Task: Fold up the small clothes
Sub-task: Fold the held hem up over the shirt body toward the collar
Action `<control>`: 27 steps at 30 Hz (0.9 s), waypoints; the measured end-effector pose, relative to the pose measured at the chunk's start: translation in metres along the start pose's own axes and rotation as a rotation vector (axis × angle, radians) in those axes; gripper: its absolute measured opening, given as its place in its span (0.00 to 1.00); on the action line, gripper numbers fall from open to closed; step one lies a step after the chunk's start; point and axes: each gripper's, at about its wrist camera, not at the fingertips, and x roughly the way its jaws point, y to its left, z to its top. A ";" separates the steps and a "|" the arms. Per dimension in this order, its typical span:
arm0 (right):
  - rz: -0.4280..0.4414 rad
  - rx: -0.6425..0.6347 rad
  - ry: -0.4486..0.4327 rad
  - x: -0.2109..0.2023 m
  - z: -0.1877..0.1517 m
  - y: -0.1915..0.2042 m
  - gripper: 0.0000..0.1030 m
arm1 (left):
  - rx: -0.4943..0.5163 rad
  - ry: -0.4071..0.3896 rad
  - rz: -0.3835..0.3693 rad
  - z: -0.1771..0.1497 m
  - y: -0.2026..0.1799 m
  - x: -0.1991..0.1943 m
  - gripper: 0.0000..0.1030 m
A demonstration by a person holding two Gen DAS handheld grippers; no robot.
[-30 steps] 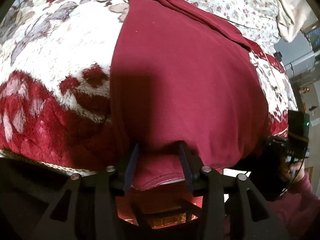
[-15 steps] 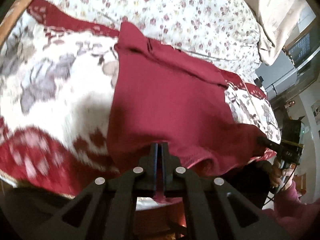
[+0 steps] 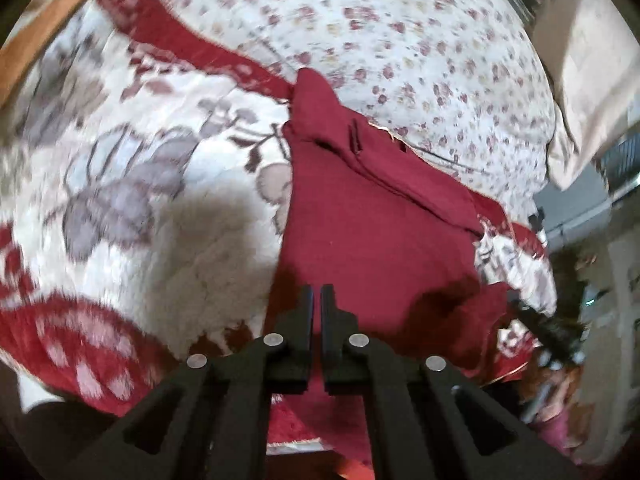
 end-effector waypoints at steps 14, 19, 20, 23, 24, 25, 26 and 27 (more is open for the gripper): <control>0.012 0.026 0.026 -0.003 -0.014 -0.005 0.08 | -0.299 0.145 -0.262 -0.061 0.038 0.004 0.42; 0.016 0.035 0.036 -0.003 -0.016 -0.009 0.08 | -0.374 0.166 -0.364 -0.073 0.032 0.023 0.44; 0.017 0.037 0.037 -0.003 -0.017 -0.009 0.08 | -0.374 0.166 -0.372 -0.073 0.030 0.027 0.44; 0.028 0.041 0.043 -0.004 -0.019 -0.009 0.09 | -0.374 0.171 -0.371 -0.073 0.023 0.037 0.44; 0.033 0.041 0.049 -0.005 -0.021 -0.009 0.10 | -0.377 0.175 -0.367 -0.072 0.022 0.039 0.40; 0.041 0.042 0.057 -0.006 -0.022 -0.008 0.12 | -0.372 0.181 -0.364 -0.072 0.023 0.040 0.31; 0.049 0.047 0.067 -0.007 -0.023 -0.008 0.13 | -0.355 0.194 -0.351 -0.072 0.022 0.041 0.28; 0.063 0.052 0.074 -0.009 -0.025 -0.008 0.17 | -0.339 0.199 -0.339 -0.072 0.021 0.042 0.24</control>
